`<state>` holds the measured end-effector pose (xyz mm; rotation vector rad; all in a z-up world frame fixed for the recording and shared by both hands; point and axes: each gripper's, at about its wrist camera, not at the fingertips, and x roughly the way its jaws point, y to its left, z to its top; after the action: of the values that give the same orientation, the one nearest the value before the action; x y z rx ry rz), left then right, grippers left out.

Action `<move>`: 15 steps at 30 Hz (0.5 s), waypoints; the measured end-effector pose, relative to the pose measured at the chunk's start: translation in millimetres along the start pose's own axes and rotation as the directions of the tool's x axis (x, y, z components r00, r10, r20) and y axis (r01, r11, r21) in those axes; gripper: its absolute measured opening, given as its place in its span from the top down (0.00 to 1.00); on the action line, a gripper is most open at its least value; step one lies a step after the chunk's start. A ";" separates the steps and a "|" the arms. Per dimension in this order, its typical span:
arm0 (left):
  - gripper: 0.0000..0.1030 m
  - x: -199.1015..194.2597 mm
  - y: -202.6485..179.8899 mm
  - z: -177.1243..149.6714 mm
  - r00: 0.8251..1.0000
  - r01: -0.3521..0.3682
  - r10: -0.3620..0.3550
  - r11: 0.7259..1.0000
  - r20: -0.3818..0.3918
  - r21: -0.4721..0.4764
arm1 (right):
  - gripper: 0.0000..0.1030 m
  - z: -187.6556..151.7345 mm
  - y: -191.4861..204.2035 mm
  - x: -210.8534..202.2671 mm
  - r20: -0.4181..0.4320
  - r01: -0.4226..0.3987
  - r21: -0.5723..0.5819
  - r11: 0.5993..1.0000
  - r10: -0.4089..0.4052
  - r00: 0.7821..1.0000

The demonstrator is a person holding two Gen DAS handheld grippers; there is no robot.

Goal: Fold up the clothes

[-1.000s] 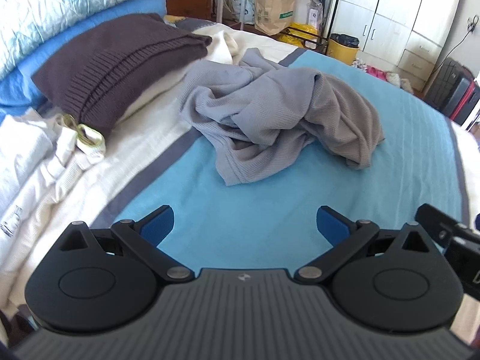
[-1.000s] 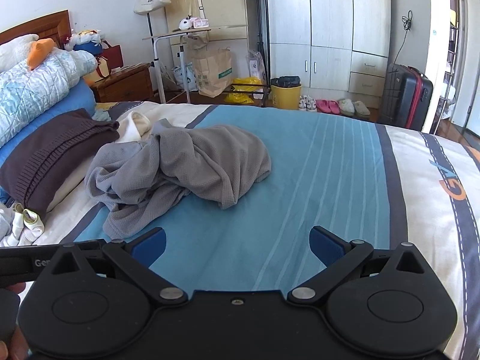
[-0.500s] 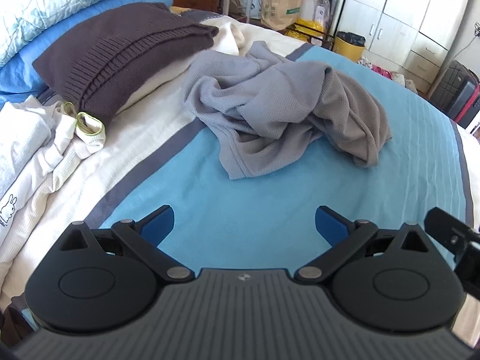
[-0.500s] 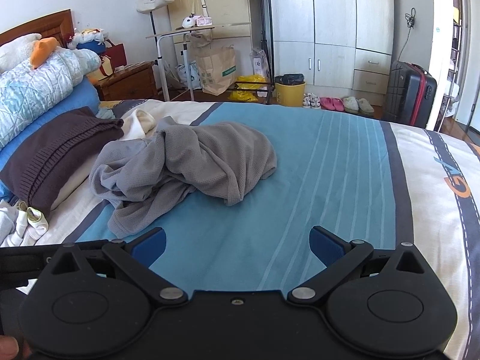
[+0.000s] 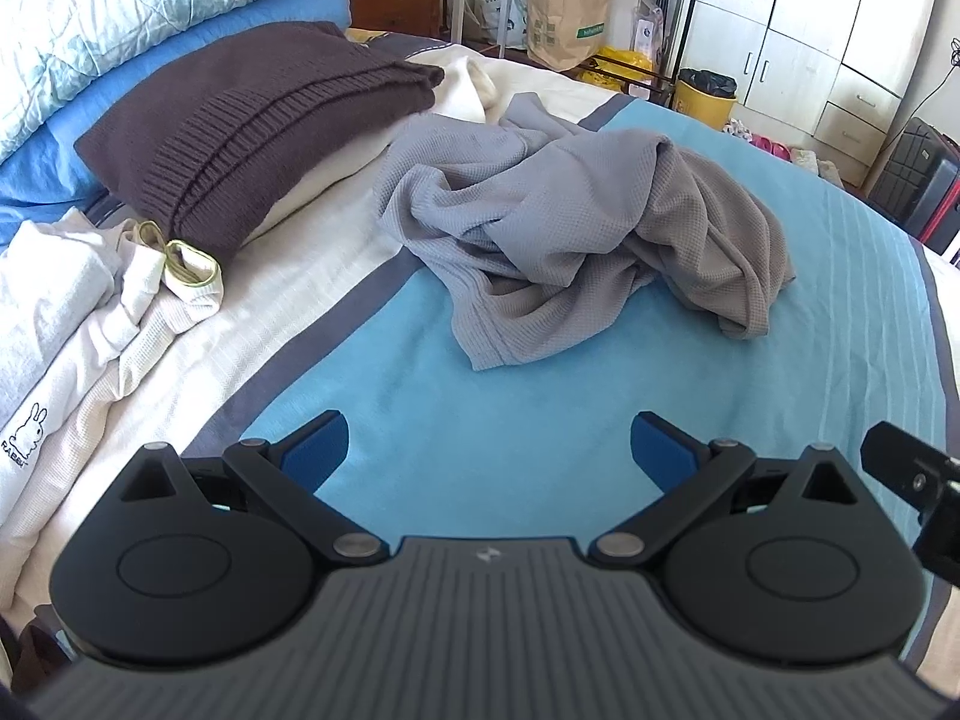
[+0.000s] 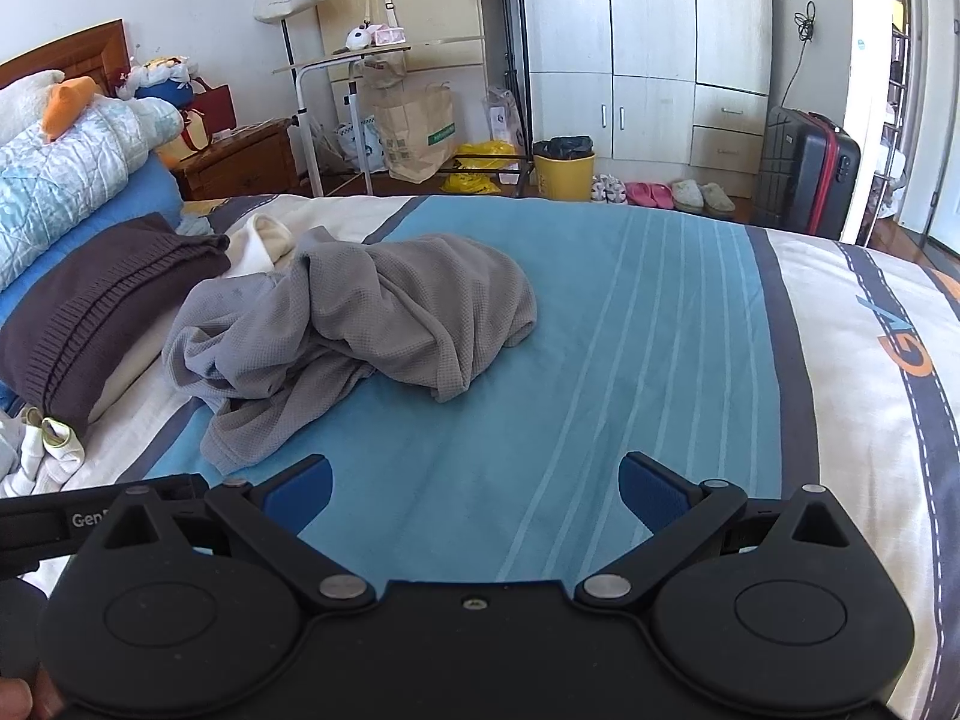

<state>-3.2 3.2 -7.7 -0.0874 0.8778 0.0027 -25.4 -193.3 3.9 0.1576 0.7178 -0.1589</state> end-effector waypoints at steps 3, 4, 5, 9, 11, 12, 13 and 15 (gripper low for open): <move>0.01 0.4 -0.6 -0.3 1.000 0.001 -0.001 1.000 -0.003 0.003 | 0.00 -0.4 -0.6 0.6 -0.003 -0.001 0.003 1.000 0.001 1.000; 0.01 0.5 -0.8 -0.5 1.000 0.002 -0.002 1.000 -0.004 0.003 | 0.00 -0.5 -1.0 0.8 -0.004 0.000 0.004 1.000 0.000 1.000; 0.01 0.6 -1.0 -0.6 1.000 0.002 -0.002 1.000 -0.004 0.004 | 0.00 -0.8 -1.1 1.0 -0.005 0.000 0.004 1.000 0.000 1.000; 0.01 1.1 -1.8 -1.0 1.000 0.004 -0.004 1.000 -0.008 0.008 | 0.00 -1.3 -1.9 2.1 -0.010 0.001 0.007 1.000 -0.001 1.000; 0.01 1.3 -2.2 -1.3 1.000 0.005 -0.005 1.000 -0.010 0.009 | 0.00 -1.7 -3.2 2.9 -0.013 0.000 0.010 1.000 0.000 1.000; 0.01 1.4 -2.5 -1.4 1.000 0.005 -0.005 1.000 -0.011 0.010 | 0.00 -1.8 -3.7 3.4 -0.015 0.000 0.011 1.000 0.000 1.000; 0.01 1.5 -2.7 -1.5 1.000 0.006 -0.006 1.000 -0.011 0.011 | 0.00 -2.0 -4.1 3.8 -0.016 0.000 0.011 1.000 0.000 1.000; 0.01 1.8 -3.1 -1.7 1.000 0.007 -0.006 1.000 -0.013 0.013 | 0.00 -2.2 -4.3 4.2 -0.018 0.000 0.012 1.000 0.000 1.000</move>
<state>-3.2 0.0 -9.9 -0.0782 0.8905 -0.0097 -24.6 -197.5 -0.9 0.1708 0.7345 -0.1619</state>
